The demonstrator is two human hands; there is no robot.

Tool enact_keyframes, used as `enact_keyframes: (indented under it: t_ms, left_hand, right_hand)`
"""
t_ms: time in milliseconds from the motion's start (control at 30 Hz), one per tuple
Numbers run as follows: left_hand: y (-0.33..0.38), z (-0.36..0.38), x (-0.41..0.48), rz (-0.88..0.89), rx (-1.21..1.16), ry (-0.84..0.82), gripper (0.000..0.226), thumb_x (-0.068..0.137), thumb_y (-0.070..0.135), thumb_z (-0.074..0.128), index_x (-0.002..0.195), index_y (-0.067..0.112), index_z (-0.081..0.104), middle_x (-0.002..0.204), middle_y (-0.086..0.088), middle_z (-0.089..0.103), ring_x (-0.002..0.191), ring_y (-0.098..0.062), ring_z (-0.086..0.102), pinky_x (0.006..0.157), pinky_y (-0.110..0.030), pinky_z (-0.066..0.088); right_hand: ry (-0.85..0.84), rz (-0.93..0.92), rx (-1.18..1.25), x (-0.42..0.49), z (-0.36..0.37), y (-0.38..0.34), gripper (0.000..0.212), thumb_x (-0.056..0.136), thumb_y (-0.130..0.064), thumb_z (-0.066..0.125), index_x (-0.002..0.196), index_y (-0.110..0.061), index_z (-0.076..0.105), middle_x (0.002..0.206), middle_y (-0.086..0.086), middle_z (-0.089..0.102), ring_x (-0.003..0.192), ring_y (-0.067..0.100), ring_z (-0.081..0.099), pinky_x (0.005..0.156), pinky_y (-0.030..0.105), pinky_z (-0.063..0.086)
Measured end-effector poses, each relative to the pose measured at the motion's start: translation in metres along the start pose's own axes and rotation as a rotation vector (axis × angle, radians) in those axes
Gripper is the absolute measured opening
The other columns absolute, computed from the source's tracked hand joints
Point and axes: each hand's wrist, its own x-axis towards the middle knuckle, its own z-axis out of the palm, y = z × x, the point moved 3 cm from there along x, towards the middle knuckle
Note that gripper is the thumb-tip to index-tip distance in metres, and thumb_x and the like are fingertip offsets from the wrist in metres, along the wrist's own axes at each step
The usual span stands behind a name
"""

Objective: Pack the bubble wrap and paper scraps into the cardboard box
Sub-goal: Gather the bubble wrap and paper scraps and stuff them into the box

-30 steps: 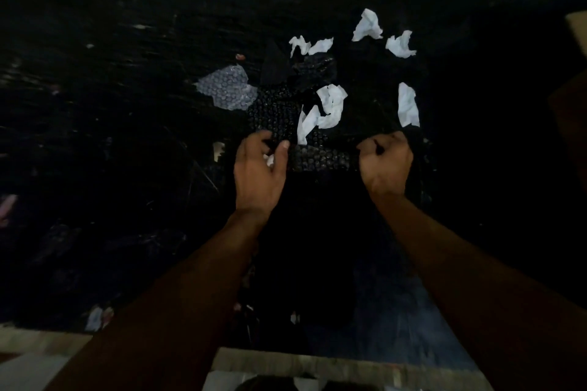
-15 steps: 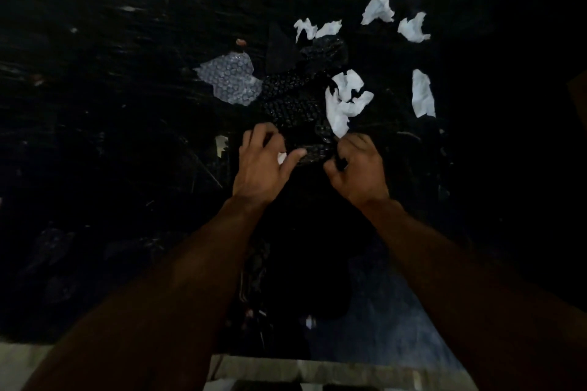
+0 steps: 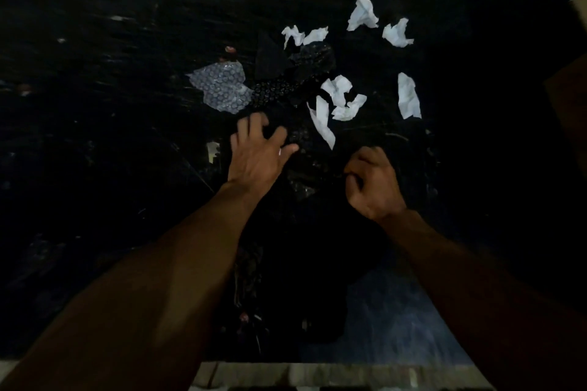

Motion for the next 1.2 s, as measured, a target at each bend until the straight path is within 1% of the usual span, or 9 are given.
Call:
enact_keyframes:
  t_ms: [233, 333, 400, 533, 633, 767, 867, 1067, 1200]
  left_hand:
    - [0.023, -0.012, -0.003, 0.067, -0.232, -0.017, 0.018, 0.077, 0.010, 0.059, 0.094, 0.007, 0.055, 0.081, -0.015, 0.059, 0.073, -0.035, 0.057, 0.068, -0.038, 0.045]
    - [0.035, -0.024, 0.007, -0.010, -0.314, 0.059, 0.020, 0.078, 0.024, 0.057, 0.089, 0.009, 0.064, 0.082, -0.013, 0.060, 0.072, -0.032, 0.059, 0.063, -0.036, 0.050]
    - [0.045, -0.034, 0.023, -0.053, -0.377, 0.175, 0.024, 0.081, 0.032, 0.061, 0.076, 0.008, 0.061, 0.081, -0.011, 0.059, 0.070, -0.025, 0.058, 0.063, -0.032, 0.049]
    - [0.087, -0.033, 0.055, -0.059, -0.422, 0.143, 0.030, 0.083, 0.019, 0.067, 0.109, 0.009, 0.056, 0.110, -0.012, 0.055, 0.094, -0.026, 0.058, 0.083, -0.040, 0.050]
    - [0.104, 0.002, 0.051, -0.162, -0.278, -0.042, 0.065, 0.082, 0.041, 0.070, 0.128, 0.002, 0.046, 0.125, -0.019, 0.045, 0.108, -0.033, 0.053, 0.091, -0.041, 0.046]
    - [0.107, 0.034, 0.023, -0.199, -0.078, 0.016, 0.046, 0.087, 0.044, 0.061, 0.105, 0.003, 0.057, 0.111, -0.022, 0.049, 0.100, -0.037, 0.046, 0.086, -0.048, 0.044]
    - [0.106, 0.037, 0.016, -0.170, -0.176, 0.196, 0.021, 0.086, 0.026, 0.057, 0.089, 0.004, 0.059, 0.110, -0.021, 0.050, 0.098, -0.036, 0.045, 0.083, -0.043, 0.043]
    - [0.109, 0.025, 0.018, -0.191, -0.311, 0.148, 0.010, 0.080, 0.012, 0.057, 0.084, 0.003, 0.054, 0.081, -0.014, 0.058, 0.076, -0.034, 0.055, 0.069, -0.032, 0.037]
    - [0.125, 0.006, 0.008, -0.259, -0.259, -0.029, 0.024, 0.086, 0.021, 0.063, 0.105, 0.012, 0.052, 0.094, -0.012, 0.060, 0.083, -0.031, 0.060, 0.073, -0.037, 0.046]
  right_hand:
    - [0.040, 0.113, -0.084, -0.008, -0.013, 0.014, 0.031, 0.074, -0.030, 0.056, 0.064, 0.000, 0.063, 0.085, 0.014, 0.062, 0.077, 0.033, 0.057, 0.071, 0.026, 0.043]
    - [0.070, 0.215, 0.036, 0.007, -0.030, 0.017, 0.022, 0.077, -0.016, 0.064, 0.097, -0.005, 0.062, 0.099, 0.013, 0.061, 0.085, 0.028, 0.060, 0.075, 0.035, 0.053]
    - [0.067, 0.295, 0.084, 0.018, -0.046, 0.023, 0.046, 0.082, -0.004, 0.062, 0.125, -0.018, 0.051, 0.120, 0.012, 0.053, 0.099, 0.024, 0.058, 0.083, 0.037, 0.053]
    - [0.164, 0.300, -0.167, 0.059, -0.069, 0.054, 0.064, 0.081, 0.001, 0.050, 0.142, -0.019, 0.042, 0.140, 0.015, 0.039, 0.112, 0.036, 0.050, 0.092, 0.044, 0.048]
    - [-0.128, 0.431, -0.312, 0.077, -0.058, 0.090, 0.066, 0.087, -0.016, 0.052, 0.148, -0.025, 0.031, 0.152, 0.006, 0.029, 0.125, 0.040, 0.033, 0.102, 0.048, 0.035]
    - [-0.053, 0.334, -0.319, 0.066, -0.039, 0.107, 0.049, 0.088, -0.048, 0.058, 0.119, -0.010, 0.060, 0.125, 0.013, 0.055, 0.114, 0.040, 0.045, 0.091, 0.049, 0.043]
    - [0.160, 0.206, -0.288, 0.056, -0.035, 0.114, 0.039, 0.080, -0.042, 0.066, 0.088, -0.003, 0.065, 0.097, 0.019, 0.061, 0.090, 0.040, 0.054, 0.078, 0.042, 0.047]
    - [0.069, 0.167, 0.038, 0.053, -0.046, 0.112, 0.024, 0.072, -0.014, 0.068, 0.090, 0.001, 0.065, 0.098, 0.015, 0.062, 0.091, 0.033, 0.055, 0.082, 0.036, 0.049]
    - [-0.064, 0.192, 0.054, 0.030, -0.059, 0.098, 0.024, 0.073, -0.015, 0.070, 0.090, -0.010, 0.055, 0.086, 0.011, 0.059, 0.086, 0.031, 0.054, 0.076, 0.038, 0.046]
